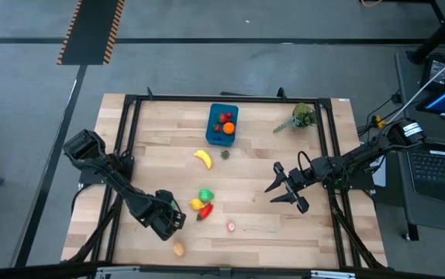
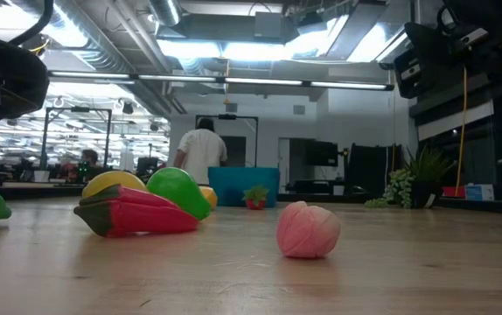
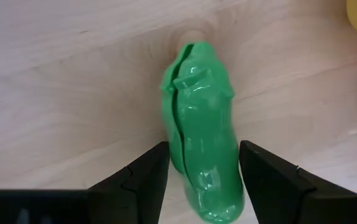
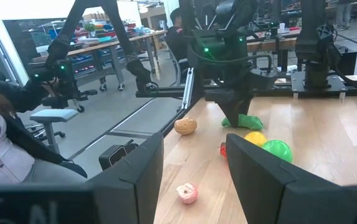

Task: Pick and placing Produce into tupperware
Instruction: Put the pea into the blue bin

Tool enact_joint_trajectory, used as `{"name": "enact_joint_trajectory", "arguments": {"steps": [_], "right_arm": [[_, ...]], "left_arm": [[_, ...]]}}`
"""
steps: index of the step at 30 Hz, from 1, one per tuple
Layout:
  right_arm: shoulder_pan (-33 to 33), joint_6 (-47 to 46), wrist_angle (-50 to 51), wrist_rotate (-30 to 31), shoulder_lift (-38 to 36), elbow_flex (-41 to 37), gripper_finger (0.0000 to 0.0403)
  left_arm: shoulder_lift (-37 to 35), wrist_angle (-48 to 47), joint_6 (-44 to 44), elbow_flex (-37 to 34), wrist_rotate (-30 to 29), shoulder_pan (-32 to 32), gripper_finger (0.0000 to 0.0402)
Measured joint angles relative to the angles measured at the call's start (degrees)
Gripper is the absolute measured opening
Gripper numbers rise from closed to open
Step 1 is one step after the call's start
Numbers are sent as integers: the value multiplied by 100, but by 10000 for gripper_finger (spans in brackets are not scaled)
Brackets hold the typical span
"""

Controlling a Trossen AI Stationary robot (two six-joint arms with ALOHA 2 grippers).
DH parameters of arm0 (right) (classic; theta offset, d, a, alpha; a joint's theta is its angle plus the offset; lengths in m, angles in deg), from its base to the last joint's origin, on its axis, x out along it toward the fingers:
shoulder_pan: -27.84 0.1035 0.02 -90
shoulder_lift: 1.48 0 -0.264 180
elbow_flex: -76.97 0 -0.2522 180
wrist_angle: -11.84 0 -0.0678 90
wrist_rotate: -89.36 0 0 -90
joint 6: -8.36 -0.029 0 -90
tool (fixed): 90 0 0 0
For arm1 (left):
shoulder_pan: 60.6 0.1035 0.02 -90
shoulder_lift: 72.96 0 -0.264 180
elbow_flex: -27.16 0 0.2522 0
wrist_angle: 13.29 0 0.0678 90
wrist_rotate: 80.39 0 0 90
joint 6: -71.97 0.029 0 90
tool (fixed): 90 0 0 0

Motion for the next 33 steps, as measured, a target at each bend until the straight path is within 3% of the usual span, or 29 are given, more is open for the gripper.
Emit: {"name": "enact_joint_trajectory", "arguments": {"steps": [6,16,33], "right_arm": [[2,2,2,1,0,0,177],[2,2,2,2,0,0,177],[2,-1,7,2,0,0,177]], "left_arm": [[7,-19,251,-7,24,23,183],[17,-108,312,-13,83,28,119],[-130,-187,1424,-53,-229,50,114]]}}
